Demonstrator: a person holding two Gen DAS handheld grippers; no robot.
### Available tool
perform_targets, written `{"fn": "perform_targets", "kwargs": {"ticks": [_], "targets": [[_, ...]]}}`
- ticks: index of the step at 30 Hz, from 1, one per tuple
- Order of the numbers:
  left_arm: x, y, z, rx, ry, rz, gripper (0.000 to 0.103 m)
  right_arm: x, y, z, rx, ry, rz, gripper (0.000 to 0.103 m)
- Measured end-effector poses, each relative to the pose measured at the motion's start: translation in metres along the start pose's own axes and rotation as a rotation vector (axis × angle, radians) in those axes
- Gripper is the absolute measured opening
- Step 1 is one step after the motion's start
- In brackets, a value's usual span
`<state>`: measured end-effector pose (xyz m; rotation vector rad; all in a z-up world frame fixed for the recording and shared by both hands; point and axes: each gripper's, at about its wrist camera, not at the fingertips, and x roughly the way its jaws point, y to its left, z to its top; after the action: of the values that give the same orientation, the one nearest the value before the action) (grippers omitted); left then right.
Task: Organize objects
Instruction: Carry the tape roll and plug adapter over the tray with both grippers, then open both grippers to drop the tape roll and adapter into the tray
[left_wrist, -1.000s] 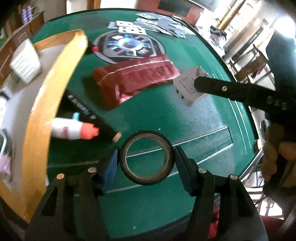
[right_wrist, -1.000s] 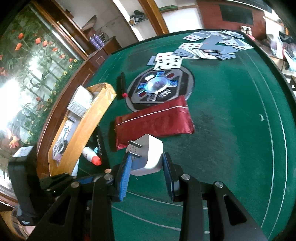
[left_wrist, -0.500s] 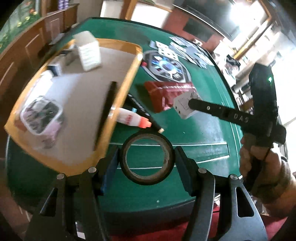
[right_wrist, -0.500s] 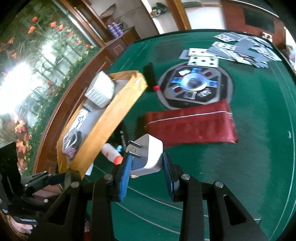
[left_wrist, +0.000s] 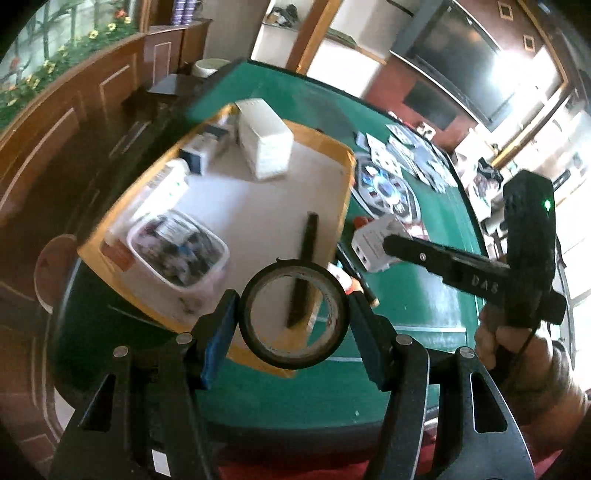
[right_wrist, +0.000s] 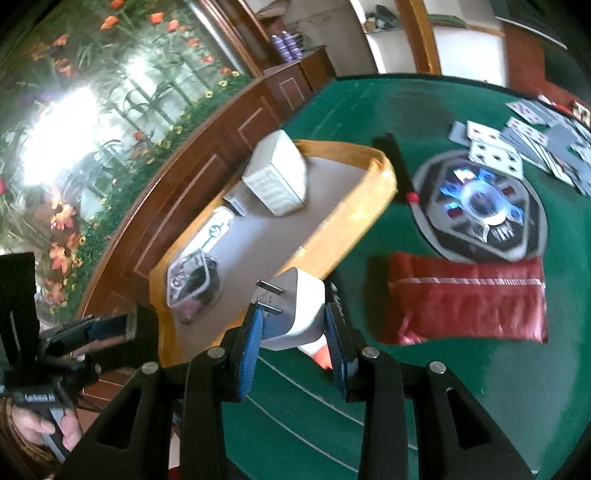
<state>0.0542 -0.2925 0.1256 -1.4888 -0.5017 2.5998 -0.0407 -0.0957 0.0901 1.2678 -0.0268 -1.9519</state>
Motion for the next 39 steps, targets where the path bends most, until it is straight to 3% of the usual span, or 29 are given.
{"fn": "perform_targets", "kwargs": {"ticks": [7,16,26,33,34,36,39], "targets": [[0.015,0.027,0.041,-0.003,-0.005,0.022,0.060,0.012,0.006,0.040,-0.034,-0.016,-0.031,0.033],[0.070,0.052,0.093,0.001,0.059,0.053,0.060,0.061,0.006,0.097,-0.117,0.037,-0.130,0.034],[0.115,0.073,0.104,-0.013,0.136,0.071,0.060,0.116,-0.004,0.118,-0.090,0.116,-0.157,0.033],[0.135,0.079,0.112,-0.015,0.166,0.100,0.060,0.131,-0.012,0.127,-0.032,0.095,-0.128,0.034],[0.138,0.080,0.114,-0.019,0.176,0.099,0.060,0.131,-0.014,0.129,-0.018,0.084,-0.126,0.035],[0.140,0.081,0.114,-0.023,0.182,0.101,0.060,0.125,-0.015,0.131,-0.006,0.066,-0.121,0.056],[0.134,0.078,0.111,-0.018,0.173,0.098,0.062,0.101,-0.013,0.127,-0.034,0.026,-0.106,0.059]]}}
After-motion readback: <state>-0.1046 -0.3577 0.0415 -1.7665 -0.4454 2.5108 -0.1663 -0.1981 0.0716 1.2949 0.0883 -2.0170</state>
